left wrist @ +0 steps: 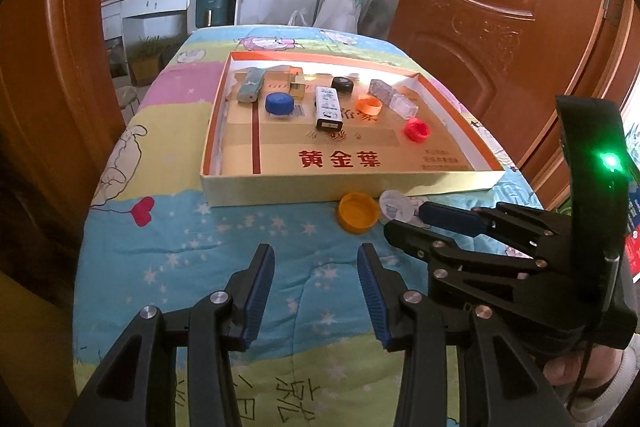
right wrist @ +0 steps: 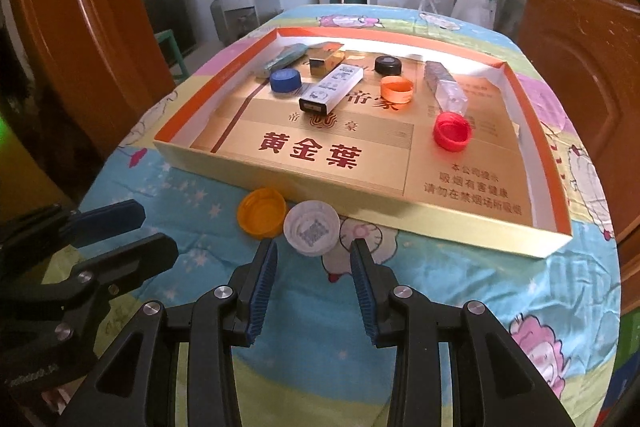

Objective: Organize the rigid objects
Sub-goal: 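Grasp the clear white cap with the right tool while the left tool grasps the yellow-orange cap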

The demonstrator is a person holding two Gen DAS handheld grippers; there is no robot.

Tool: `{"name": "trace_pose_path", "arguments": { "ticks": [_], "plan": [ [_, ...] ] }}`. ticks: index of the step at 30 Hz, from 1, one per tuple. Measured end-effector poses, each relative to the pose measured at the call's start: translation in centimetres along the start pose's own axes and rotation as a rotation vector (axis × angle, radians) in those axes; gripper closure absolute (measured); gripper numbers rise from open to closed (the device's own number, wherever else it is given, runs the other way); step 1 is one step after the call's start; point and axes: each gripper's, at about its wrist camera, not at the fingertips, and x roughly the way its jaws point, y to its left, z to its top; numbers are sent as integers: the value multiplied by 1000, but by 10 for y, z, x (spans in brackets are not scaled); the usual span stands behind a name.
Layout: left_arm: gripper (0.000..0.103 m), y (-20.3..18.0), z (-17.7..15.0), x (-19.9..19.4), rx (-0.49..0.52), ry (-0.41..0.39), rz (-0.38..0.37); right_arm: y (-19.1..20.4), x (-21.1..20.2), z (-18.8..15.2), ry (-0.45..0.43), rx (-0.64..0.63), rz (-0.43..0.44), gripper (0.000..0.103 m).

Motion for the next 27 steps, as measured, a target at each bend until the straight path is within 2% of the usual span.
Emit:
{"name": "trace_pose_path", "arguments": {
  "ticks": [11, 12, 13, 18, 27],
  "plan": [
    [60, 5, 5, 15, 2, 28, -11, 4, 14, 8, -5, -47, -31, 64],
    [60, 5, 5, 16, 4, 29, -12, 4, 14, 8, -6, -47, -30, 66],
    [60, 5, 6, 17, 6, 31, -13, 3, 15, 8, -7, -46, -32, 73],
    [60, -2, 8, 24, 21, 41, -21, -1, 11, 5, -8, -32, -17, 73],
    [60, -17, 12, 43, 52, 65, -28, -22, -8, -10, -22, 14, -44, 73]
  ]
}}
